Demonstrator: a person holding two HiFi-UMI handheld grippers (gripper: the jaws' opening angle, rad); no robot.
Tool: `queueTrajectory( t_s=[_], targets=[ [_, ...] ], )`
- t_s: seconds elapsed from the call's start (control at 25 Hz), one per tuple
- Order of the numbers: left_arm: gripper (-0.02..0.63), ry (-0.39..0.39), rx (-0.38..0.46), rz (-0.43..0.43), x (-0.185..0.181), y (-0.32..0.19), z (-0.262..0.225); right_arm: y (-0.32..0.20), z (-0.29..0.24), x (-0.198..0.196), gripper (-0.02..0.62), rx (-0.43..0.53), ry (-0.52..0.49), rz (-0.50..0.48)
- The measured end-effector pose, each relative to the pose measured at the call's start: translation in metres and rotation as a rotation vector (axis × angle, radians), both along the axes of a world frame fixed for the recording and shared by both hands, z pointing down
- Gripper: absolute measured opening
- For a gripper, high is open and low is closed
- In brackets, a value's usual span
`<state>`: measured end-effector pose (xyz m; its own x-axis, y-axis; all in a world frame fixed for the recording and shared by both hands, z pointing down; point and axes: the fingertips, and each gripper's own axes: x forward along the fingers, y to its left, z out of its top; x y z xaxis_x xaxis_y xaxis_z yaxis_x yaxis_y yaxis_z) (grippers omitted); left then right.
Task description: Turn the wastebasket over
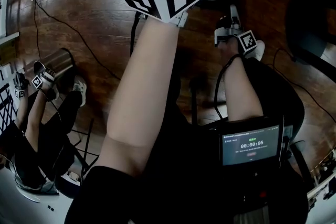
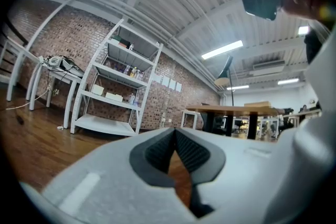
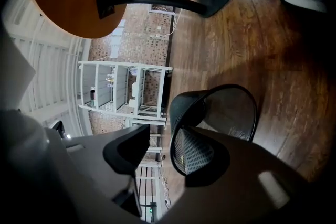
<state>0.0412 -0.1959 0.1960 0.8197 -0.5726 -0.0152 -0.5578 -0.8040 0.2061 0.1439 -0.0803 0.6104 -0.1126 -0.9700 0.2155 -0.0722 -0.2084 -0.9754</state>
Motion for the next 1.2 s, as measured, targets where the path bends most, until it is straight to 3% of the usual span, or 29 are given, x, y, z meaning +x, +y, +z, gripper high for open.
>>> queueTrajectory(
  t_s=[0.48,0.76,0.96,1.08,1.2],
  targets=[
    [0.003,0.01,-0.005,-0.018,-0.012,-0.005,0.001,-0.042,0.034,-0.003,0.219,0.01,-0.018,0.012],
    [0.003,0.016,-0.007,-0.027,-0.015,-0.006,-0.008,-0.063,0.028,0.005,0.147,0.041,-0.023,0.038],
    [0.003,0.023,-0.008,-0.024,-0.013,-0.008,-0.011,-0.081,0.019,0.012,0.026,0.062,-0.001,0.047],
    [0.003,0.024,-0.007,-0.024,-0.012,-0.009,-0.014,-0.087,0.012,0.016,0.014,0.069,-0.009,0.056],
    [0.003,0.033,-0.01,-0.032,-0.015,-0.011,-0.013,-0.091,0.006,0.011,0.014,0.067,0.034,-0.001]
  ],
)
